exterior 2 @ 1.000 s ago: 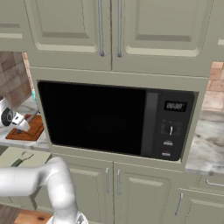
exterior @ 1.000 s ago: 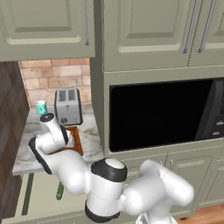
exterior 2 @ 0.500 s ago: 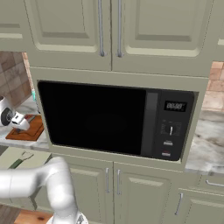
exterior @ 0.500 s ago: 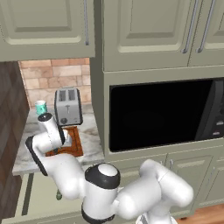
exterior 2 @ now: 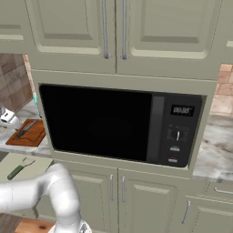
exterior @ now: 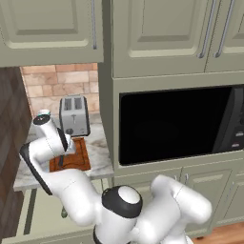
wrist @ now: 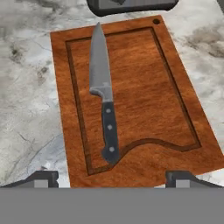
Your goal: Open the drawer on the left and place the cutting tools on the cutting board.
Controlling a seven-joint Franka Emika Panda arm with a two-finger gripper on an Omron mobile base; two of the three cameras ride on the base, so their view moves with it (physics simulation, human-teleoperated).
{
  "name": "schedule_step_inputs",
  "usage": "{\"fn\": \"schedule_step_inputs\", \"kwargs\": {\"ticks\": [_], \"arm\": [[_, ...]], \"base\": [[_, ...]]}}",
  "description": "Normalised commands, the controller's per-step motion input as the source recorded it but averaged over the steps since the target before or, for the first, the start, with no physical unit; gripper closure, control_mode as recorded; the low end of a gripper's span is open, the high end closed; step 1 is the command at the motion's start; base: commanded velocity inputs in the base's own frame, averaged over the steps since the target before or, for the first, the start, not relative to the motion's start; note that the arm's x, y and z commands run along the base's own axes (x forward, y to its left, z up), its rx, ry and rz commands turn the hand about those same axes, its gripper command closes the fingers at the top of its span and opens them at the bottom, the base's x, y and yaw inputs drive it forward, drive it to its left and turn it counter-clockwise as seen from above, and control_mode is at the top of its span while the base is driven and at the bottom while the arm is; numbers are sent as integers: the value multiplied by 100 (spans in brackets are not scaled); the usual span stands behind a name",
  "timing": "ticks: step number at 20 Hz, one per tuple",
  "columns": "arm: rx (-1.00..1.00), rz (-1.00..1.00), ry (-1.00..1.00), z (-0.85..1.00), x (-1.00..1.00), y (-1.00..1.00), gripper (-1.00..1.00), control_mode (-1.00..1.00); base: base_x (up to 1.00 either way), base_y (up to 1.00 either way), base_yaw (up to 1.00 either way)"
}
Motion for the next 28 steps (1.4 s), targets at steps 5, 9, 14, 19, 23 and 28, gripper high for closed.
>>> {"fn": "schedule_step_inputs", "kwargs": {"ticks": [5,9,14,19,23,28], "arm": [[0,0,-3,55,-99,0,-100,-100],[-2,-1,1,4,-69,-11,-100,-100],[-4,0,5,-30,-44,-30,-100,-100],[0,0,2,-35,-5,-11,-100,-100],[0,0,0,-33,0,-1,-100,-100],[0,0,0,-33,0,0,-100,-100]], "base": [[0,0,0],[0,0,0],[0,0,0],[0,0,0],[0,0,0],[0,0,0]]}}
